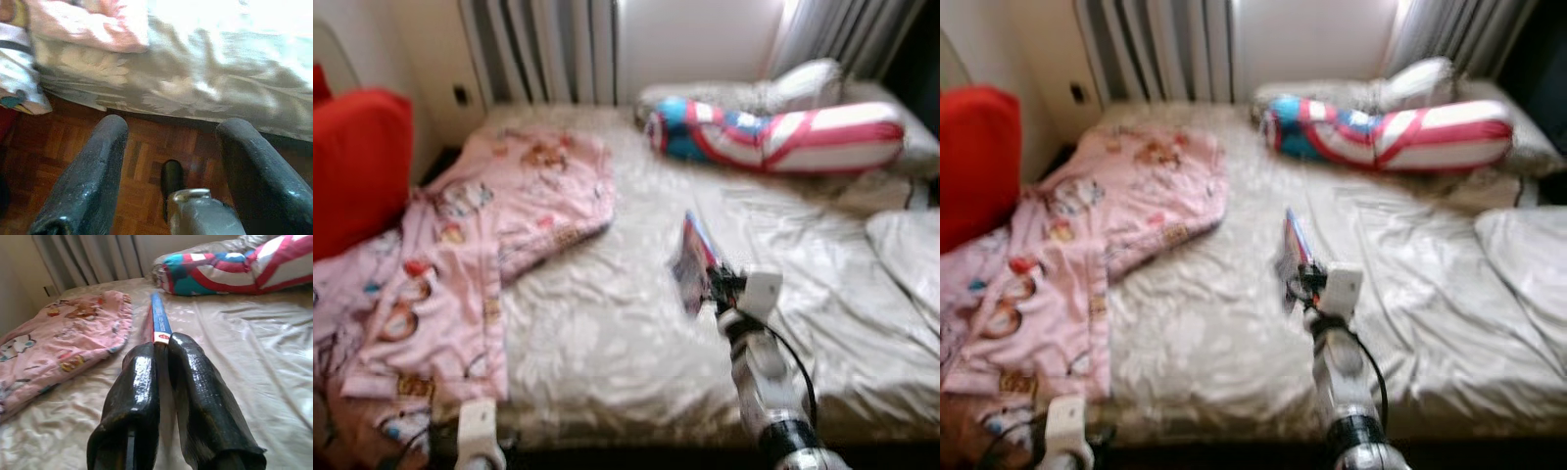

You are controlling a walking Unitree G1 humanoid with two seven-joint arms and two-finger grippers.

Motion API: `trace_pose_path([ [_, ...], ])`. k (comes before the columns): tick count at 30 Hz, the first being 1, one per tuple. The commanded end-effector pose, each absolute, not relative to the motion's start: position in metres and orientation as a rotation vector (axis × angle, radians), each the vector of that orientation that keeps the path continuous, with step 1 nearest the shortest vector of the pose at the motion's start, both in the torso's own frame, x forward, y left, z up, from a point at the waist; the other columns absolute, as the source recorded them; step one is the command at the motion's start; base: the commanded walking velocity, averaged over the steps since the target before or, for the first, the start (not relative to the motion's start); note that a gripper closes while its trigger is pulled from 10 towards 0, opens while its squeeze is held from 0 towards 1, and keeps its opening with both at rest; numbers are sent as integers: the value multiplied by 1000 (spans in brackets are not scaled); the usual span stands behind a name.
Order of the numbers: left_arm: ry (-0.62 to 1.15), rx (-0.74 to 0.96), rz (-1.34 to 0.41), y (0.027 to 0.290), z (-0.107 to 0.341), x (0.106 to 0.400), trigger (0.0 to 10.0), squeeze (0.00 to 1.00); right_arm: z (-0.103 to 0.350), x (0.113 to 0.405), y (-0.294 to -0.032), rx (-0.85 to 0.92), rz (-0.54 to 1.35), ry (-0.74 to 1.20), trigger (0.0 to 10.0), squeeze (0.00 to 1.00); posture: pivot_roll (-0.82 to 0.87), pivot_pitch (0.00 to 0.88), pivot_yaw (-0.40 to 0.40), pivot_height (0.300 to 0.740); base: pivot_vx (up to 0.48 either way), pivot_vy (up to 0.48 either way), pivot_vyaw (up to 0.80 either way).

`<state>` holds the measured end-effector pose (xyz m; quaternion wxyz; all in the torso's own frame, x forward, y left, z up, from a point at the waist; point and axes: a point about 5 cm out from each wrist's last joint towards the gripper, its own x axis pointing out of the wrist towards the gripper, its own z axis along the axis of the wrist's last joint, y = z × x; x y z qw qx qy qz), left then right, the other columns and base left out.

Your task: Clean up the room

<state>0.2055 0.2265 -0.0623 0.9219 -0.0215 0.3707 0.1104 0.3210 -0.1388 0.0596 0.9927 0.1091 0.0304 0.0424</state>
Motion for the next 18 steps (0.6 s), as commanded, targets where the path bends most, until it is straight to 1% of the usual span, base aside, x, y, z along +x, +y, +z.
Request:
trace_pose_path([
  [1, 787, -51, 214, 220, -67, 199, 10000, 0, 73, 327, -138, 214, 91, -2, 10000, 0, -56, 33, -23, 740, 0, -375, 0],
  [18, 783, -53, 208, 220, -67, 199, 10000, 0, 73, 328, -141, 206, 75, 2, 10000, 0, -59, 41, -23, 740, 0, -377, 0],
])
